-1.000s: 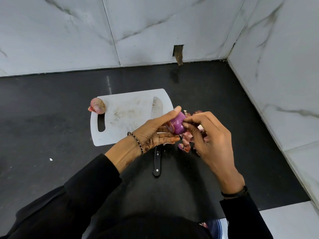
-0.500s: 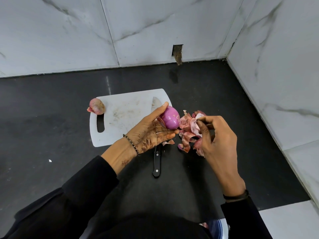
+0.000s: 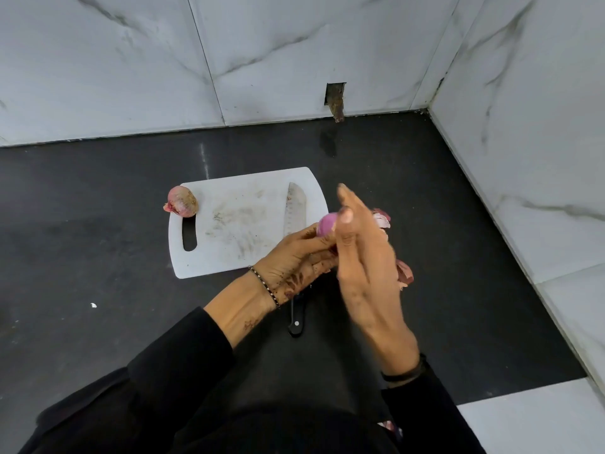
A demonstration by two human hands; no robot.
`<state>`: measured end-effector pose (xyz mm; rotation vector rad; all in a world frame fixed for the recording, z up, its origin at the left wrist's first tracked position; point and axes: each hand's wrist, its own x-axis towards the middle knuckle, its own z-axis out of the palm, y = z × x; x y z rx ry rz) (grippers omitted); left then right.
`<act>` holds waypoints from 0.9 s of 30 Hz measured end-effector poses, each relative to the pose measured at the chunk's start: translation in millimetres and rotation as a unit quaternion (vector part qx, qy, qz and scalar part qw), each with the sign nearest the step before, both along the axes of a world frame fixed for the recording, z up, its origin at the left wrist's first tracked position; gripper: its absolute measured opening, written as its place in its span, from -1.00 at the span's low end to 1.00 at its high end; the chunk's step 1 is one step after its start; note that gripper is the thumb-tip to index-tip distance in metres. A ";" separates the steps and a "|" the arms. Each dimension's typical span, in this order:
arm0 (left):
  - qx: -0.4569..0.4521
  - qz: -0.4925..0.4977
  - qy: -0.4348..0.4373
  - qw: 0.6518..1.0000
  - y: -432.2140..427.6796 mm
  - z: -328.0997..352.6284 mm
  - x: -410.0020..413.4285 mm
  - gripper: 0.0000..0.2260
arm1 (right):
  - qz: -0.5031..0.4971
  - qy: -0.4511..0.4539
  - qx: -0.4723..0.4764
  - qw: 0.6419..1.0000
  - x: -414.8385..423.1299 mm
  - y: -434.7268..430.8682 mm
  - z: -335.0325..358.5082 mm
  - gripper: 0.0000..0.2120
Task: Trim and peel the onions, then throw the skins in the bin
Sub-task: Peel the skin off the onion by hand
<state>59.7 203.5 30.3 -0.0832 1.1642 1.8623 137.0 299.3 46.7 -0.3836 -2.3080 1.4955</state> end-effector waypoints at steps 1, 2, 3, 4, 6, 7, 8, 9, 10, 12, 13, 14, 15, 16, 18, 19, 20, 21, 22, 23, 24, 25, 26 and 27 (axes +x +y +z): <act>0.005 -0.003 -0.001 1.000 2.2 1.7 4.7 -0.64 | -0.008 -0.005 -0.008 1.000 -3.9 -7.8 -1.8 -0.43; 0.015 -0.008 -0.009 1.000 4.7 2.9 9.0 -0.69 | -0.027 -0.007 0.004 1.000 -8.1 -12.7 -3.7 -0.37; 0.027 -0.013 -0.023 0.999 6.9 3.2 12.6 -0.75 | -0.047 -0.007 0.014 0.999 -12.0 -14.7 -5.5 -0.33; 0.039 -0.012 -0.036 0.999 6.9 2.1 14.4 -0.82 | -0.061 -0.009 0.012 0.998 -15.7 -16.1 -5.8 -0.31; 0.054 0.003 -0.057 0.997 6.5 0.0 14.5 -0.85 | -0.069 -0.009 -0.005 0.998 -19.7 -15.2 -1.9 -0.35; 0.061 0.011 -0.060 0.996 6.0 -0.1 14.3 -0.84 | -0.068 -0.012 -0.011 0.998 -21.3 -11.5 0.2 -0.39; 0.065 0.018 -0.058 0.996 5.3 -1.3 14.0 -0.81 | -0.071 -0.022 -0.025 0.997 -24.2 -6.4 2.7 -0.43; 0.071 0.019 -0.053 0.996 4.4 -1.6 14.0 -0.77 | -0.076 -0.045 -0.054 0.995 -28.4 0.2 5.4 -0.43; 0.075 0.017 -0.051 0.996 3.6 -1.4 14.1 -0.73 | -0.080 -0.074 -0.095 0.990 -33.5 8.6 5.6 -0.41; 0.083 0.021 -0.062 0.994 0.9 0.0 14.5 -0.62 | -0.071 -0.137 -0.195 0.969 -41.2 24.7 2.9 -0.35; 0.092 0.024 -0.074 0.993 -0.7 1.3 14.1 -0.53 | -0.061 -0.152 -0.226 0.960 -42.6 29.9 2.3 -0.33; 0.105 0.025 -0.087 0.990 -1.9 3.3 13.3 -0.43 | -0.060 -0.155 -0.244 0.955 -42.8 35.0 0.2 -0.33; 0.113 0.026 -0.099 0.988 -2.0 5.2 12.8 -0.35 | -0.063 -0.143 -0.262 0.952 -41.3 38.0 -0.7 -0.34; 0.118 0.025 -0.109 0.987 -1.5 7.7 13.2 -0.30 | -0.067 -0.134 -0.275 0.950 -38.4 40.0 -1.1 -0.34; 0.114 0.019 -0.118 0.986 -0.8 11.9 12.9 -0.36 | -0.082 -0.128 -0.285 0.946 -32.9 39.6 -1.7 -0.31; 0.101 0.021 -0.119 0.988 -0.1 12.8 12.4 -0.43 | -0.095 -0.129 -0.274 0.948 -30.3 39.7 -3.0 -0.30; 0.086 0.025 -0.121 0.989 1.7 14.6 12.0 -0.51 | -0.104 -0.130 -0.254 0.953 -27.7 39.9 -5.4 -0.31; 0.072 0.031 -0.123 0.989 3.3 16.1 11.5 -0.56 | -0.110 -0.130 -0.239 0.956 -24.8 39.1 -6.1 -0.33; 0.060 0.036 -0.122 0.990 5.3 16.3 10.6 -0.60 | -0.115 -0.126 -0.234 0.957 -22.4 38.5 -7.2 -0.35; 0.048 0.043 -0.118 0.991 7.0 15.4 9.5 -0.65 | -0.118 -0.123 -0.231 0.958 -20.1 37.2 -6.8 -0.36; 0.036 0.046 -0.110 0.992 7.9 15.0 8.8 -0.69 | -0.122 -0.124 -0.223 0.959 -18.3 36.7 -6.5 -0.35; 0.027 0.046 -0.102 0.993 8.1 15.7 8.8 -0.72 | -0.121 -0.126 -0.216 0.961 -16.8 35.8 -4.0 -0.32; 0.025 0.044 -0.099 0.994 8.0 16.3 9.3 -0.73 | -0.116 -0.124 -0.210 0.963 -16.0 35.3 -1.7 -0.29; 0.027 0.041 -0.091 0.995 7.7 15.9 10.1 -0.72 | -0.108 -0.120 -0.203 0.966 -15.1 33.8 1.0 -0.28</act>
